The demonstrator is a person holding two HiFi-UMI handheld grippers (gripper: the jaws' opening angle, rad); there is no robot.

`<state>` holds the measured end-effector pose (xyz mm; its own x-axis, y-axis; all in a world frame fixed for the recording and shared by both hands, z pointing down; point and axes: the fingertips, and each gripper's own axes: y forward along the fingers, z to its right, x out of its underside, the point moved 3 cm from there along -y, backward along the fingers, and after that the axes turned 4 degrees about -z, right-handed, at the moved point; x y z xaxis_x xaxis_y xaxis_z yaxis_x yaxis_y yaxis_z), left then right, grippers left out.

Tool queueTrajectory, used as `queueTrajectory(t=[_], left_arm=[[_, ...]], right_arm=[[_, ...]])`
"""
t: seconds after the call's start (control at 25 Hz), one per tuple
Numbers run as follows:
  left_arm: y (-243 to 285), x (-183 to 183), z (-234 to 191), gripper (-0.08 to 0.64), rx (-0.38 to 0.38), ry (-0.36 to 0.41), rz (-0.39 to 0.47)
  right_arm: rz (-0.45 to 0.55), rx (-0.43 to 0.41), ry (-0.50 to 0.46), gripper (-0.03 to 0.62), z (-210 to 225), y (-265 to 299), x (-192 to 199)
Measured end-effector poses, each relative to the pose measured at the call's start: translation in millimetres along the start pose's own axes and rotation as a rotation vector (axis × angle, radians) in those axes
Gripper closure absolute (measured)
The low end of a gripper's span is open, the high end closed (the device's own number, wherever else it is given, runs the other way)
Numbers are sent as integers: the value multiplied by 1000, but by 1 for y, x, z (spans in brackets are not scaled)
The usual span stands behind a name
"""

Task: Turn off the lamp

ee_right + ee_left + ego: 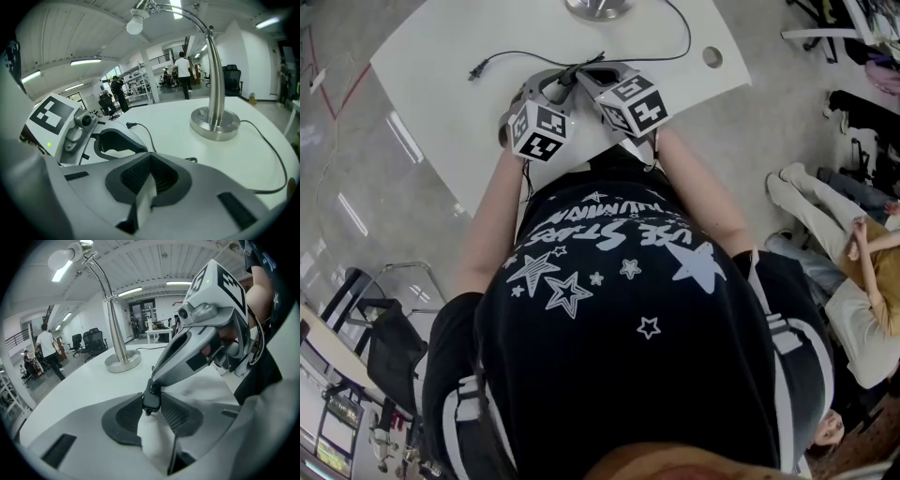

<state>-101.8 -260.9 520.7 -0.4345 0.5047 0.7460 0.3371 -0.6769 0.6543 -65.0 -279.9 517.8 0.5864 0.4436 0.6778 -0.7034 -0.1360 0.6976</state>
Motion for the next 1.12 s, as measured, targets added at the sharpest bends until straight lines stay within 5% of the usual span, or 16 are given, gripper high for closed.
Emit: queueTrajectory(t=[0.72, 1.12], left_arm=[[2, -2, 1, 426, 9, -26, -22], [1, 1, -4, 425, 10, -57, -10]], right_arm=[[-147, 71, -99, 586, -3, 4, -3], [-122, 63, -63, 587, -2, 7, -5]])
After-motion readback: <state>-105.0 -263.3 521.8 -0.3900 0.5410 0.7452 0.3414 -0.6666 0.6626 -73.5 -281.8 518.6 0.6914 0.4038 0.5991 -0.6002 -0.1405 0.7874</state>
